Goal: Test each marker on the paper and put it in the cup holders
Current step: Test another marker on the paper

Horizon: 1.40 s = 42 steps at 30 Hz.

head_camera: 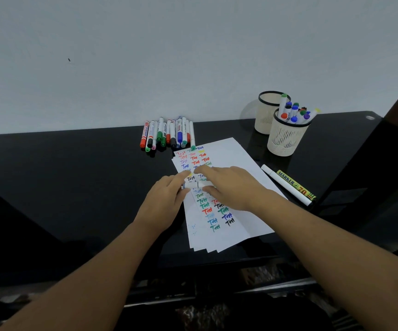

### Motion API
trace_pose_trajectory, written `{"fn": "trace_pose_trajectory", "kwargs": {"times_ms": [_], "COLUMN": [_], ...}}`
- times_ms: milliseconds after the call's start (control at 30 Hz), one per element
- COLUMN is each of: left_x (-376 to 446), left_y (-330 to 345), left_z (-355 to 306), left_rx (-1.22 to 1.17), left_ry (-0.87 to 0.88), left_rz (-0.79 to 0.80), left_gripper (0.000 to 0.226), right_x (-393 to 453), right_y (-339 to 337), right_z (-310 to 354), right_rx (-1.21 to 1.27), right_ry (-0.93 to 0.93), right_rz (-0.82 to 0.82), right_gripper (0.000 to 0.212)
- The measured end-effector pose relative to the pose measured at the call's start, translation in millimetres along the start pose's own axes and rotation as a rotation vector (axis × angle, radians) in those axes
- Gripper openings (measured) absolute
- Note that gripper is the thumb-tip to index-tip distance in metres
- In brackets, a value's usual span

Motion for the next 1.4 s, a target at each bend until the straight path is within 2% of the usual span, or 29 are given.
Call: {"fn": "trace_pose_trajectory", "kwargs": {"times_ms": [200, 333, 433, 533, 1033, 1133, 1300, 1400], "left_x": [-0.7, 2.5, 5.0, 5.1, 6.0, 5.9, 5.1, 6.1], "left_y": [4.4, 5.8, 8.1, 10.5, 8.8, 9.2, 9.0, 8.5], "left_z": [10.2, 13.3, 15.5, 16.5, 16.4, 17.5, 16.9, 14.9], "left_rx": [-0.068, -0.078, 0.048, 0.064, 0.069, 0.07, 0.054, 0.067], "left_ry": [-0.062, -0.107, -0.067, -0.056, -0.104, -0.115, -0.119, -0.125], "left_rz": [0.017, 0.028, 0.043, 0.032, 0.074, 0.096, 0.109, 0.135], "left_gripper": [0.065, 0.084, 0.071, 0.062, 0.062, 0.063, 0.063, 0.062], "right_x": [-1.3, -1.8, -2.6, -3.3, -2.2, -2.3, -4.7, -4.9], "right_y": [6.4, 10.8, 12.3, 12.0, 12.2, 8.6, -6.5, -17.2], "right_z": [4.8, -7.5, -13.7, -18.7, -25.2, -30.0, -52.1, -65.2], "right_rx": [0.045, 0.151, 0.23, 0.291, 0.511, 0.624, 1.028, 1.065], "right_ry": [-0.046, 0.035, 0.076, 0.106, 0.215, 0.225, 0.437, 0.451], "right_rz": [0.034, 0.013, 0.023, 0.022, 0.03, 0.042, -0.042, -0.009], "right_gripper": [0.046, 0.05, 0.052, 0.053, 0.05, 0.052, 0.041, 0.046]}}
Point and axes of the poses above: each hand's wrist, its own x-axis towards the middle knuckle, its own y-axis out of the palm, z = x × y, the point moved 5 cm from there along x, towards the middle knuckle, and after that the axes turned 9 degrees about y, right-handed, at the moved point
